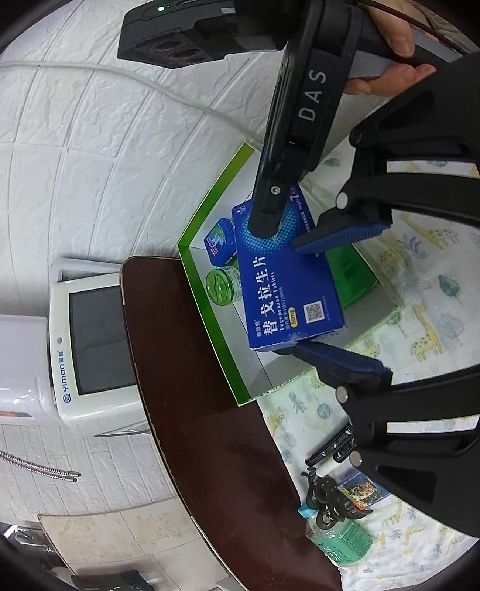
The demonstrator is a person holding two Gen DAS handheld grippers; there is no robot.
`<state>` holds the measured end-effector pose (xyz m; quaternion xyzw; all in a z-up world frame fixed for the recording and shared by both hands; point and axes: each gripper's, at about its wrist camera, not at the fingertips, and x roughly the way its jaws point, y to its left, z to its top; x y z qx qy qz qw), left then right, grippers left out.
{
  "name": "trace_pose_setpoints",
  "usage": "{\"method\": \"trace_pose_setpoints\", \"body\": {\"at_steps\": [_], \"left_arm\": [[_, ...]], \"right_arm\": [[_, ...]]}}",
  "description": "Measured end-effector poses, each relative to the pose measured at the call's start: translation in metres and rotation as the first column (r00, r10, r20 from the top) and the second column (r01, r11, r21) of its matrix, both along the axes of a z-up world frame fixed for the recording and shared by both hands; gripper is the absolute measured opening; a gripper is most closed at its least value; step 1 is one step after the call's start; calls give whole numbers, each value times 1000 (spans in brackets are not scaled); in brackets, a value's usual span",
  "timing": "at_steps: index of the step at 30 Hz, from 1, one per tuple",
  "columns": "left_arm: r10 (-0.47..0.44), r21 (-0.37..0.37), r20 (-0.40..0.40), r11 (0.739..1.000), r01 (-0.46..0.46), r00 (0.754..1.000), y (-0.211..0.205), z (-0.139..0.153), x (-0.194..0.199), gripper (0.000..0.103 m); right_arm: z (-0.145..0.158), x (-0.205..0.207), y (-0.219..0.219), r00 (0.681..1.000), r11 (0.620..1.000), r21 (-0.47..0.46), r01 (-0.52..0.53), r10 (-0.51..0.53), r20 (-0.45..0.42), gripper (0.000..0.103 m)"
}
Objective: Organize rigid objects
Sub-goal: 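Carry the tablet box into the green box and open the right tool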
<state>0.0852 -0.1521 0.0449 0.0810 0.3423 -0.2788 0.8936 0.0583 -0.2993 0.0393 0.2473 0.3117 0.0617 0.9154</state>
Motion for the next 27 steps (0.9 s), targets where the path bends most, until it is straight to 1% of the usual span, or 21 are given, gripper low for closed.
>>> {"method": "trace_pose_setpoints", "body": {"at_steps": [5, 14, 27], "left_arm": [[5, 16, -17, 1000, -5, 1000, -14, -6, 6, 49], [28, 24, -45, 999, -27, 999, -20, -15, 16, 49], [24, 35, -73, 999, -21, 997, -23, -25, 22, 49]], "right_arm": [[-5, 10, -12, 1000, 1000, -4, -2, 2, -7, 39], [-13, 22, -15, 1000, 1000, -16, -23, 23, -21, 39], [-20, 27, -18, 999, 1000, -15, -21, 20, -49, 39]]}}
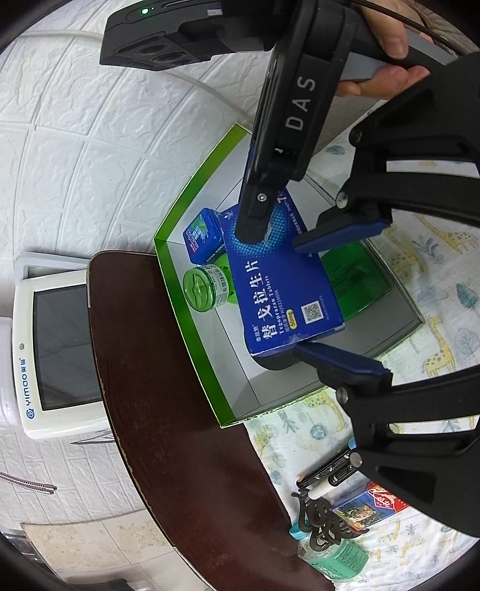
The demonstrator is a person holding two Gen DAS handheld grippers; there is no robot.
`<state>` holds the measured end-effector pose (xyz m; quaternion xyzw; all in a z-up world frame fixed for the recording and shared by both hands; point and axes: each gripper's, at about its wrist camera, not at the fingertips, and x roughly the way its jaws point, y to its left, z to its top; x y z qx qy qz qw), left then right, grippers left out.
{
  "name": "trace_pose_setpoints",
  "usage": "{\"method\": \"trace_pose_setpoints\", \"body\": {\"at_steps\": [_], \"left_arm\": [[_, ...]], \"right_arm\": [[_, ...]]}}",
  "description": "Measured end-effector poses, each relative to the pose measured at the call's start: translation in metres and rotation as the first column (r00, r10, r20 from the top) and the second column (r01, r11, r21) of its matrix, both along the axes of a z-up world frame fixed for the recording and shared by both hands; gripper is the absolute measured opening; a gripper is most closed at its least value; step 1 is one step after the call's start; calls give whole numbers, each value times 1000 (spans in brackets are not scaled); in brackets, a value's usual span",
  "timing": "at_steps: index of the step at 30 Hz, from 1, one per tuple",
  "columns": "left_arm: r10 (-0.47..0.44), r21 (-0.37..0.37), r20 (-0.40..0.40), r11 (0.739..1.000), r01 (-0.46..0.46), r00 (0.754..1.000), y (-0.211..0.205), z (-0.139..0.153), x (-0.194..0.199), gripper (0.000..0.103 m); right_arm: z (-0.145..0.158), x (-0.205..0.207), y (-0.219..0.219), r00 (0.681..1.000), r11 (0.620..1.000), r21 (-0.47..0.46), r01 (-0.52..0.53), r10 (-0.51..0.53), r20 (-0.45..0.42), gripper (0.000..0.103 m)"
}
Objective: Organize rigid objects
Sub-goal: 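Carry the tablet box into the green box and open the right tool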
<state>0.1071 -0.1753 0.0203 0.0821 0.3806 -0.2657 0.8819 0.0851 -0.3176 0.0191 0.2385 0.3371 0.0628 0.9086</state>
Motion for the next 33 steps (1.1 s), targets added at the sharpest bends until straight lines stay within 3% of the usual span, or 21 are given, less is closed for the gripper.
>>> {"method": "trace_pose_setpoints", "body": {"at_steps": [13, 21, 27, 33], "left_arm": [[-26, 37, -25, 999, 27, 999, -4, -12, -6, 55], [-10, 10, -38, 1000, 11, 999, 11, -11, -10, 56], [37, 1, -23, 999, -37, 999, 32, -4, -14, 57], [150, -19, -14, 988, -150, 989, 78, 0, -10, 61]], "right_arm": [[-9, 3, 1, 999, 1000, -2, 2, -3, -43, 39], [-12, -2, 1, 998, 999, 10, 35, -35, -51, 39], [-7, -5, 8, 999, 1000, 15, 21, -20, -41, 39], [8, -4, 40, 998, 998, -8, -56, 56, -9, 39]]}}
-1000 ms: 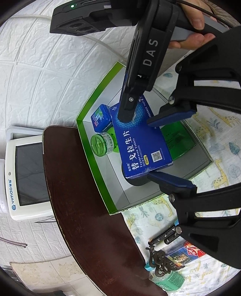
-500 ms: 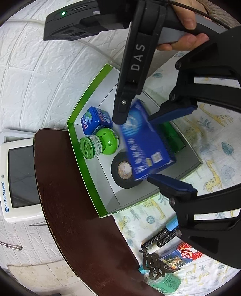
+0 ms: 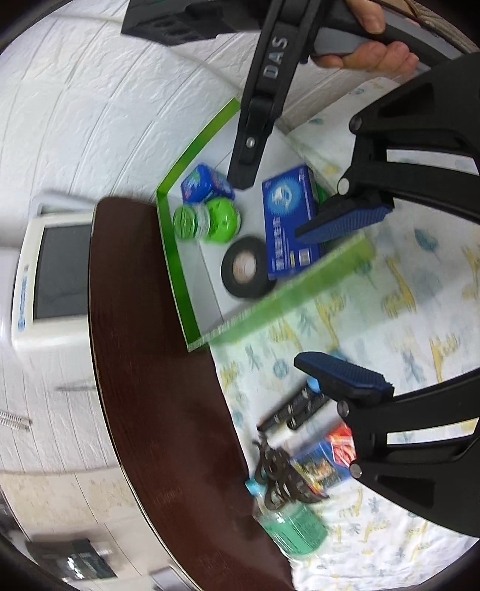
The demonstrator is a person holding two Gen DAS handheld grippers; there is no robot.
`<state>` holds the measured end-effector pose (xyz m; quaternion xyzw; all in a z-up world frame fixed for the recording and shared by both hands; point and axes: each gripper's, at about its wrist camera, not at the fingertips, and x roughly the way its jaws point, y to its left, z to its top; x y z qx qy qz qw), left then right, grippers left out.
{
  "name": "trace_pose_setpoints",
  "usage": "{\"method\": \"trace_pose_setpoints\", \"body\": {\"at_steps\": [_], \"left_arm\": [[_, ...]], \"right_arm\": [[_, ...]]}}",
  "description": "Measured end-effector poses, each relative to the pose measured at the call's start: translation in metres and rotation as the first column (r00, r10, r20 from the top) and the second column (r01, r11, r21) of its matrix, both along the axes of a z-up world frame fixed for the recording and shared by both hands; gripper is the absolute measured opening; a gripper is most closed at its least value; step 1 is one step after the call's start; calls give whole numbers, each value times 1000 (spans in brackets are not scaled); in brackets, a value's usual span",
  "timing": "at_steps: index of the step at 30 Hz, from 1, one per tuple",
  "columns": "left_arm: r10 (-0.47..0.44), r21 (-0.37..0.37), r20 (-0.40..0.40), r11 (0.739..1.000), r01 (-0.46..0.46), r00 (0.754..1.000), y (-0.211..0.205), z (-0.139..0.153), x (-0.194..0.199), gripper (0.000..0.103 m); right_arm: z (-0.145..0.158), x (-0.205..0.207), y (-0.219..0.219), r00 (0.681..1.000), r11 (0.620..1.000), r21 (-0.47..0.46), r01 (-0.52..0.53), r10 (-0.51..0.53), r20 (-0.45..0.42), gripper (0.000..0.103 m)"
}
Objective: Organize rigid objects
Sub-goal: 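Carry the tablet box into the green box and open the right tool, then withdraw the right tool and reach to the tiger-picture card box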
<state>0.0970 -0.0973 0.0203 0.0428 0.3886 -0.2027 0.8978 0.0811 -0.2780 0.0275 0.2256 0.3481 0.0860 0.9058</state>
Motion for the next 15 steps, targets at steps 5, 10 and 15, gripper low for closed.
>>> {"method": "trace_pose_setpoints", "body": {"at_steps": [5, 10, 15], "left_arm": [[121, 1, -9, 993, -121, 993, 51, -6, 3, 61], [222, 5, -29, 975, -222, 975, 98, -19, 3, 61], [246, -14, -79, 969, -248, 966, 132, -38, 8, 61]], "right_arm": [[9, 4, 37, 996, 996, -18, -91, 91, 13, 39], [12, 13, 85, 981, 981, -29, -193, 193, -2, 39], [-3, 26, 137, 956, 958, 1, -288, 287, -57, 39]]}}
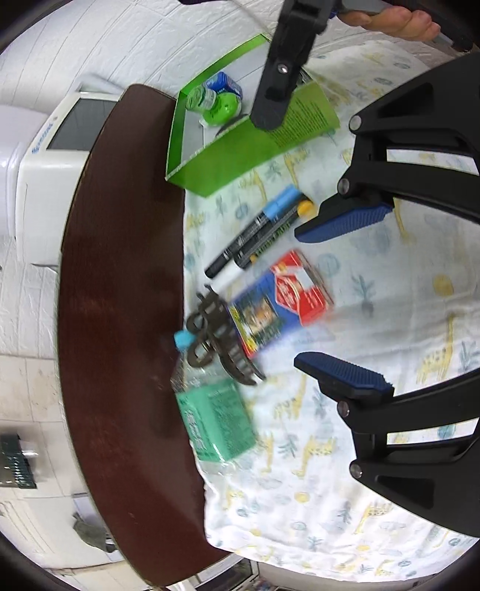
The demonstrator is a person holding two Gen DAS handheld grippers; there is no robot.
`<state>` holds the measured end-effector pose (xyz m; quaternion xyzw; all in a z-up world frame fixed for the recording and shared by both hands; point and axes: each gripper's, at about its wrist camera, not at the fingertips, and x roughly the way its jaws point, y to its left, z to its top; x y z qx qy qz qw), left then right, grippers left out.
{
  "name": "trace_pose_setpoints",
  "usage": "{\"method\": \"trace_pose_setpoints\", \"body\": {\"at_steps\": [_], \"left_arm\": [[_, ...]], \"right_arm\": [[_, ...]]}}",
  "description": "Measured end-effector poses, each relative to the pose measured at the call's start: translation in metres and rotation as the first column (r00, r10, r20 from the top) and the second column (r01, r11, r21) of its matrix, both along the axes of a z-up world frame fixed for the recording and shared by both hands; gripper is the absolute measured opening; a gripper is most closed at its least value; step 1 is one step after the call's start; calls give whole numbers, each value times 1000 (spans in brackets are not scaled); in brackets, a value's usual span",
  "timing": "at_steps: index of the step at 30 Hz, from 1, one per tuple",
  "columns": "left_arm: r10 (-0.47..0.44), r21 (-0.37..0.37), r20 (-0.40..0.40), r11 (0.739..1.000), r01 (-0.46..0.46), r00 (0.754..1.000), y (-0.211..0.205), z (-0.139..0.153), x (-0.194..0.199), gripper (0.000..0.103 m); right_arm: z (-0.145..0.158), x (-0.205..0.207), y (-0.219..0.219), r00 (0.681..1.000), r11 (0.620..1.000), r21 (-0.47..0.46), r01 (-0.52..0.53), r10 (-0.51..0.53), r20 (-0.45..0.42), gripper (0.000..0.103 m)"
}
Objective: Organize rigid objects
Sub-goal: 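Withdraw the right tool and reach to the tiger-picture card box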
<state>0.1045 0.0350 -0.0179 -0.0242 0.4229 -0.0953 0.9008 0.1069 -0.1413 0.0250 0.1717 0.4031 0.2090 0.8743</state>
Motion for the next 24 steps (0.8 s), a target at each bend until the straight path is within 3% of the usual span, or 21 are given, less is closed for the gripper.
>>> {"method": "trace_pose_setpoints", "body": {"at_steps": [6, 11, 16, 24], "left_arm": [[-56, -47, -38, 997, 54, 998, 19, -21, 2, 61], [-90, -67, -73, 994, 85, 993, 22, -38, 13, 61], [-114, -127, -90, 987, 102, 989, 27, -46, 26, 61], [-143, -145, -81, 981, 131, 986, 21, -51, 46, 61]], "right_arm": [[-24, 28, 47, 994, 999, 5, -39, 39, -98, 39], [-38, 54, 77, 991, 999, -32, -30, 25, -131, 39], [-49, 75, 87, 987, 998, -51, -26, 18, -159, 39], [-62, 99, 90, 977, 995, -103, -19, -3, -211, 40]]}}
